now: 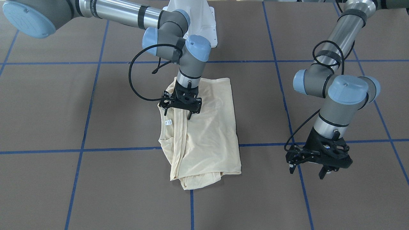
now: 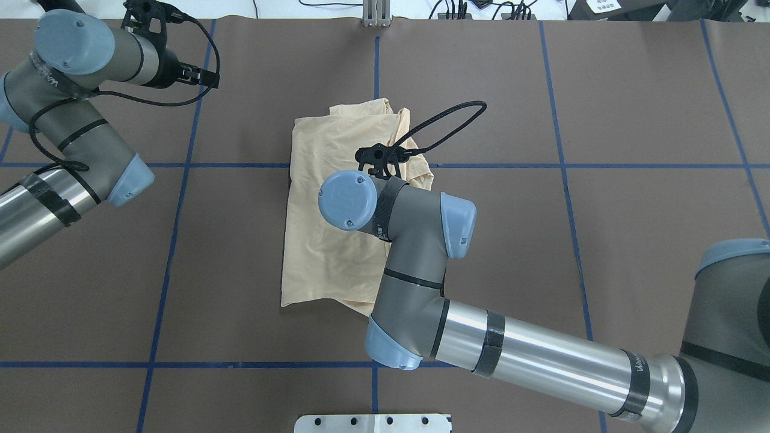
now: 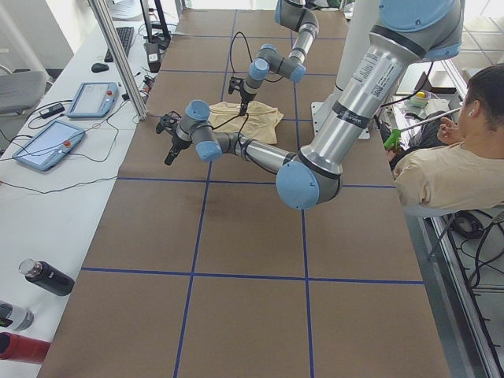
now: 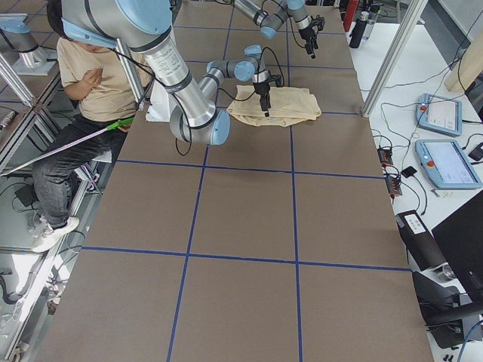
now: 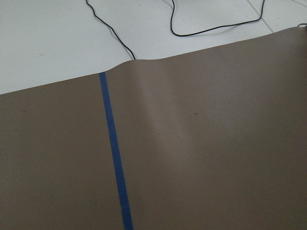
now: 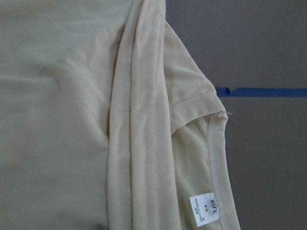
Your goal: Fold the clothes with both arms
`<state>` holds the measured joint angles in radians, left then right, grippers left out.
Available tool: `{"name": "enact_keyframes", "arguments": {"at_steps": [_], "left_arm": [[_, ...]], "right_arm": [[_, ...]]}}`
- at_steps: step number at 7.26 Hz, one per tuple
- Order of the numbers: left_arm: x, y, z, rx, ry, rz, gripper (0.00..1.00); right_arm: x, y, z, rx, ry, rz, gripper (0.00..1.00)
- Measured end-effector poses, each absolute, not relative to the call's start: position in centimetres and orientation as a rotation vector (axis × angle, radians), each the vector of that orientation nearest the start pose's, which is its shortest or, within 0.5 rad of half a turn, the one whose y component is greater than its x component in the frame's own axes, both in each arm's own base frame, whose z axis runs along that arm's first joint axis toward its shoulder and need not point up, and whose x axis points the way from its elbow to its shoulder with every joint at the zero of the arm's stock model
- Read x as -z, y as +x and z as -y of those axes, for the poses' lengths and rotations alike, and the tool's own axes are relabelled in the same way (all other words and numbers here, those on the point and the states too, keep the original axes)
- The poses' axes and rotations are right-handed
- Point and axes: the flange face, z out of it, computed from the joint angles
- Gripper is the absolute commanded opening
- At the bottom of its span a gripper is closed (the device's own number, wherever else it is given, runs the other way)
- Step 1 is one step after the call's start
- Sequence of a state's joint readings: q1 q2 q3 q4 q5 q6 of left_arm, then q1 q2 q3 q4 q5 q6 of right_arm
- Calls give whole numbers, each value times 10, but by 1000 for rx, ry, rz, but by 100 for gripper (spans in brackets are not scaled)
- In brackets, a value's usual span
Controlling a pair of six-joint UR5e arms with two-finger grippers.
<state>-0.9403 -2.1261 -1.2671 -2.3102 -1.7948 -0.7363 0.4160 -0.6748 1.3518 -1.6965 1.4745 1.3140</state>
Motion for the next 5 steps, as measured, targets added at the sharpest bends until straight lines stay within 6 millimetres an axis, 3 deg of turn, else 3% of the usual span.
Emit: {"name": "enact_keyframes", "arguments": {"at_steps": [5], "left_arm": [[-396, 346, 663, -14, 635, -782, 100]], "right_arm": [[-221, -646, 449, -88, 267, 403, 100]]}}
